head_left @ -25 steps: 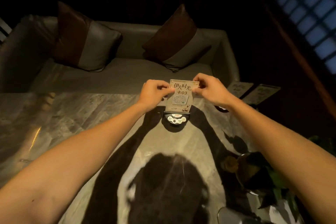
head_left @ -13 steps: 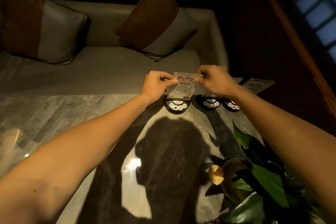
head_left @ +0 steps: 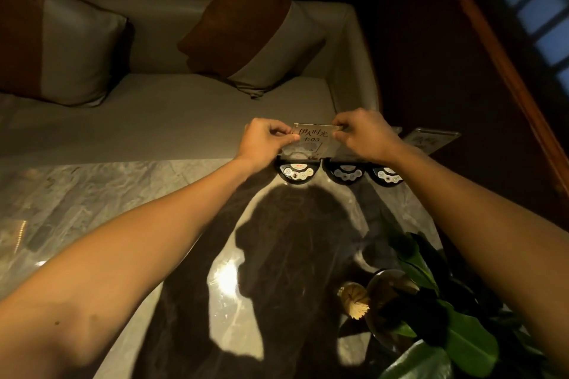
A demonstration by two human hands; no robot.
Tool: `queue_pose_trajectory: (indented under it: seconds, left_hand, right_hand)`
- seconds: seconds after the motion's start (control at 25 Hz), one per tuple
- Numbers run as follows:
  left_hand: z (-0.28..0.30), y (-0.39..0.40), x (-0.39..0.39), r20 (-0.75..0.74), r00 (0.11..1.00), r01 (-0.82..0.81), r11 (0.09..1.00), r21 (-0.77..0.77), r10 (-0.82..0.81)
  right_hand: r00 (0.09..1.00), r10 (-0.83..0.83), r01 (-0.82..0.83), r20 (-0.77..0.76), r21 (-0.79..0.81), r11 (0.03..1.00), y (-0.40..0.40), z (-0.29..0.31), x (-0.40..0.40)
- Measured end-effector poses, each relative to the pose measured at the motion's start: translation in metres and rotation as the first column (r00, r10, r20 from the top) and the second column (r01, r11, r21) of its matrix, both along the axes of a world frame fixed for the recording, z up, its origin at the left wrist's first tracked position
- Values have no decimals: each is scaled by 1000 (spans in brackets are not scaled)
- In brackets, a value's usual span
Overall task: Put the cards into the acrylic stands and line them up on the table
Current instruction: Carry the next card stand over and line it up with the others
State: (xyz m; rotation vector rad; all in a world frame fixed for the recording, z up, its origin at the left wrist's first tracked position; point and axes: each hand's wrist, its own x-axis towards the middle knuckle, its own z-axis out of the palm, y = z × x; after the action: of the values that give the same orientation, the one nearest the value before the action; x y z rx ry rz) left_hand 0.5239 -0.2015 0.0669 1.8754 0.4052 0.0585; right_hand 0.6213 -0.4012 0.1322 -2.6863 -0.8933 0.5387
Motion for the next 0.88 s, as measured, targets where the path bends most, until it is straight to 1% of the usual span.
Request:
queue_pose_trajectory:
  seconds: [0.2, 0.48, 0.76, 0.88]
  left_hand:
    - [-1, -4, 4, 13, 1000, -11, 1000, -20, 11]
    - [-7, -4, 3, 1, 1000, 13, 1000, -15, -13]
    - [-5, -5, 5, -12, 999, 31, 1000, 1, -31]
    - [-8, -6, 4, -10, 1000, 6, 1000, -13, -6]
  right_hand:
    - [1000, -12, 12, -2, 19, 1000, -3, -1, 5]
    - [1000, -23, 23, -8, 23, 999, -6, -5, 6]
    - [999, -3, 3, 33, 5, 1000, -9, 1, 6]
    - [998, 32, -31, 55, -15, 999, -9, 1, 3]
